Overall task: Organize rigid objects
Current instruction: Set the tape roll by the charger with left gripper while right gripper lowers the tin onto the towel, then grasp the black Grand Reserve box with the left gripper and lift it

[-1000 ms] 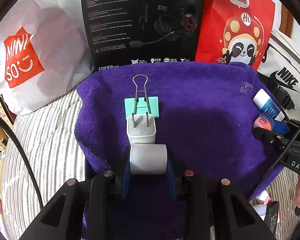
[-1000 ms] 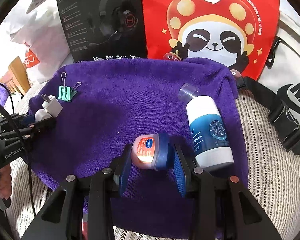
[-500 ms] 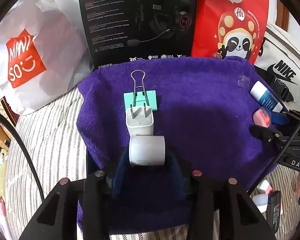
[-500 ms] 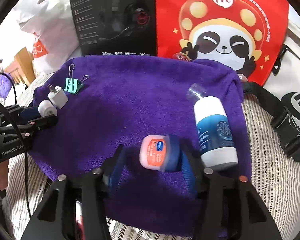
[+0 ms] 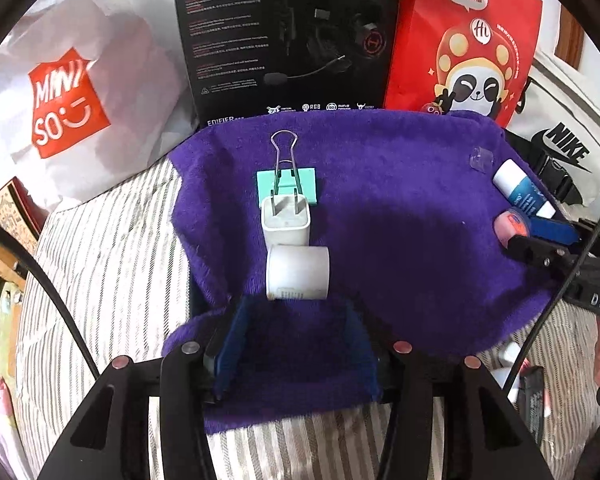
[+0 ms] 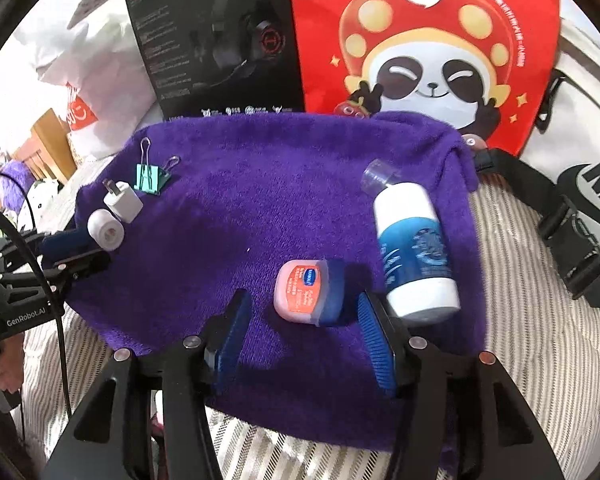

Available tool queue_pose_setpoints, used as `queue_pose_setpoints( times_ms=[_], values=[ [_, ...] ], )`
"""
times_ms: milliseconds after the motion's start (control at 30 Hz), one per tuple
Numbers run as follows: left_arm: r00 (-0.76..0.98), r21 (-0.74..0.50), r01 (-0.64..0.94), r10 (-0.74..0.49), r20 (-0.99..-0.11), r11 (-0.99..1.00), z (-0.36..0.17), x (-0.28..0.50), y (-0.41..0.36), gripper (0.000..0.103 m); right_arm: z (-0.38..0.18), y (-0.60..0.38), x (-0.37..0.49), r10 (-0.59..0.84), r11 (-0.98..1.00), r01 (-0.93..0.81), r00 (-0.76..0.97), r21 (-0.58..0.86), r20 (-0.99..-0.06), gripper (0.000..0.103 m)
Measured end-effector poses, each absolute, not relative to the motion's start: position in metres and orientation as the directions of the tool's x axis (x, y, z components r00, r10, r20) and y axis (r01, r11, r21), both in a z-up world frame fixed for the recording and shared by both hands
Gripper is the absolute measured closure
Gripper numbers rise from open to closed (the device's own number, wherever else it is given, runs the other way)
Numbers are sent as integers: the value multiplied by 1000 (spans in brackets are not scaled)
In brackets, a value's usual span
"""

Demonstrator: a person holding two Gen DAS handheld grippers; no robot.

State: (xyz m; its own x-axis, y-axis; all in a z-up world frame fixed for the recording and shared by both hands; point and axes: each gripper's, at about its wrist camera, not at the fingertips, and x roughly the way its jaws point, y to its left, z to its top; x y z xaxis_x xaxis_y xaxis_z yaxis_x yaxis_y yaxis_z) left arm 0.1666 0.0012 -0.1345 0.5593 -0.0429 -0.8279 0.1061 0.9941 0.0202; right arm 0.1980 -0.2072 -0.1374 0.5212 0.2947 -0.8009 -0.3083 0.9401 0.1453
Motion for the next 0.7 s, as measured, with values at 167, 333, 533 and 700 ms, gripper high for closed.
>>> queue_pose_setpoints(
  times_ms=[167, 333, 533, 700],
  values=[
    [567, 8, 109, -56, -822, 994, -121, 148, 3, 54, -115, -215, 192, 299, 941, -303, 548, 148, -781, 48],
    [587, -22, 106, -80, -806, 994, -109, 122, 3, 53, -95, -228, 171, 286, 954, -245, 564, 174, -775, 48],
    [567, -74, 120, -129, -814, 990, -116, 100, -6, 53, -82, -235, 131, 269, 963, -186, 591, 196, -760, 48],
    [523, -87, 151, -155, -838, 985, -135, 96, -26, 53, -77, -234, 104, 228, 973, -168, 603, 158, -765, 48]
  ],
)
